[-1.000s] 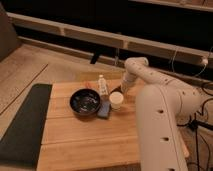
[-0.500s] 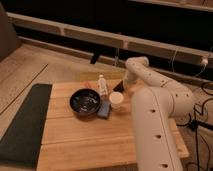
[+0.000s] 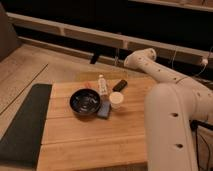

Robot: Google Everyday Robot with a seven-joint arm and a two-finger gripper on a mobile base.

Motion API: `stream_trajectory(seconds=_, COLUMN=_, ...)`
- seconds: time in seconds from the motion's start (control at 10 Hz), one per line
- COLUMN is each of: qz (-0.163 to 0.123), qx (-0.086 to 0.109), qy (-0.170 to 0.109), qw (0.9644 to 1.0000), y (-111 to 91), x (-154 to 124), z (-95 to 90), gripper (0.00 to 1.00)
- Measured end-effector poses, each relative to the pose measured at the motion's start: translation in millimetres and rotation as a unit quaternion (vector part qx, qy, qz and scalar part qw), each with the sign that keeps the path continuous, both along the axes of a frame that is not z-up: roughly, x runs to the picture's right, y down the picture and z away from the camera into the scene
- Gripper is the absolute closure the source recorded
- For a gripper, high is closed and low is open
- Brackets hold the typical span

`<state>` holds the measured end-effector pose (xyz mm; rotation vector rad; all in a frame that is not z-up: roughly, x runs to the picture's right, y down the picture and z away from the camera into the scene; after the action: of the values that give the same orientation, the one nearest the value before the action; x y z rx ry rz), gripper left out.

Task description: Push the eraser across the table

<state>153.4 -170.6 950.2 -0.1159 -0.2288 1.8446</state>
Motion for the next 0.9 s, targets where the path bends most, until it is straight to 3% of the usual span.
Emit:
stream_trajectory(seconds=0.2, qz=-0.001, qx=0.012, qy=-0.004, qw=0.9999, y=3, x=-3, z=-19.3, gripper=1.00)
stream_trajectory(seconds=0.6, qz=-0.002, qx=0.009, qy=-0.008, qw=0.9999, y=4, x=-8, z=-19.4, gripper=1.00)
stream_trajectory(seconds=0.7, qz=-0.005, qx=0.003, qy=-0.011, qw=0.9999, y=9, x=-10, z=-18.3, gripper=1.00)
stream_trajectory(seconds=0.9, qz=-0.049, qx=-0.033, qy=-0.023, qw=0.9980, y=38, x=-45, z=-8.7, gripper=1.00)
